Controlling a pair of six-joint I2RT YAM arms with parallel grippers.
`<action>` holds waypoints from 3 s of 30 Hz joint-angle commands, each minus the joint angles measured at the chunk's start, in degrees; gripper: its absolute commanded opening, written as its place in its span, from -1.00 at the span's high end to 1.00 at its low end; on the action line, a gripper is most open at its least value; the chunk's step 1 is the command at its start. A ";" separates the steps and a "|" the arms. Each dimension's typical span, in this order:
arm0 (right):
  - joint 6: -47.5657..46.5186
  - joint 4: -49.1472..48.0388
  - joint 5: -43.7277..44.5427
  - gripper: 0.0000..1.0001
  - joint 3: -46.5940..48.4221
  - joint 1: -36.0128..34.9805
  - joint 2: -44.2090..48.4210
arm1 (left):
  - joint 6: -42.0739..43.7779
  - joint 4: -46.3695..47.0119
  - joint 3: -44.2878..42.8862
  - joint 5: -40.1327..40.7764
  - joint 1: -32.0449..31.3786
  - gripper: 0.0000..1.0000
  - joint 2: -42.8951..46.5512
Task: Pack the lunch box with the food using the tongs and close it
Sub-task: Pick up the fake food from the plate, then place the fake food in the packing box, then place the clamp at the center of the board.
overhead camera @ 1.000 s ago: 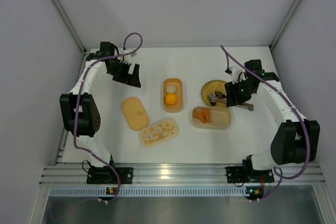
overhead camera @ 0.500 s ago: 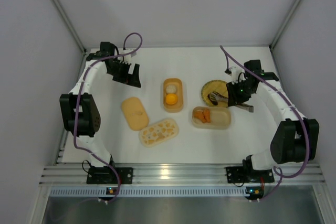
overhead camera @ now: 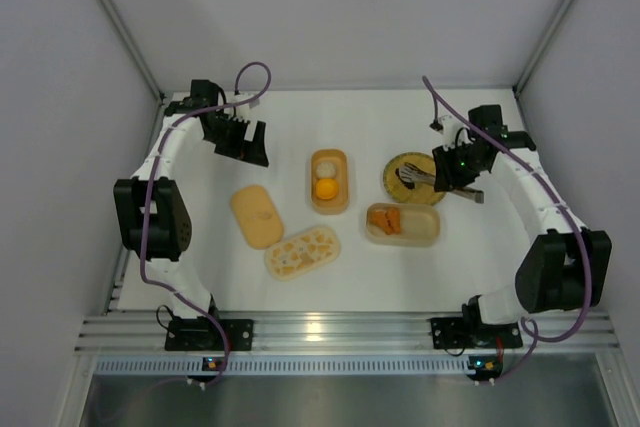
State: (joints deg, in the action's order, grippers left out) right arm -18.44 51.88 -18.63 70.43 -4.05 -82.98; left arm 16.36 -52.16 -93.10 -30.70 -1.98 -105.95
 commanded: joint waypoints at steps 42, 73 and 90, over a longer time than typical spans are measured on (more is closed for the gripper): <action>-16.20 13.52 -0.70 0.71 -10.41 1.51 20.85 | -2.12 5.23 2.40 -2.44 -0.04 -0.96 0.04; -6.89 4.74 -2.72 0.36 1.55 6.48 16.02 | -1.33 6.63 2.13 -1.30 -0.04 -0.96 -0.13; 2.79 -15.84 9.05 0.42 7.62 16.89 -15.01 | -3.70 7.25 1.07 0.64 0.04 -0.96 0.13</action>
State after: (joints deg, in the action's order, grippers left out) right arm -17.65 43.29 -12.78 76.31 12.19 -96.73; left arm 13.52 -47.46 -91.18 -29.63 -1.98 -106.67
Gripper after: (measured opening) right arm 0.294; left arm 0.982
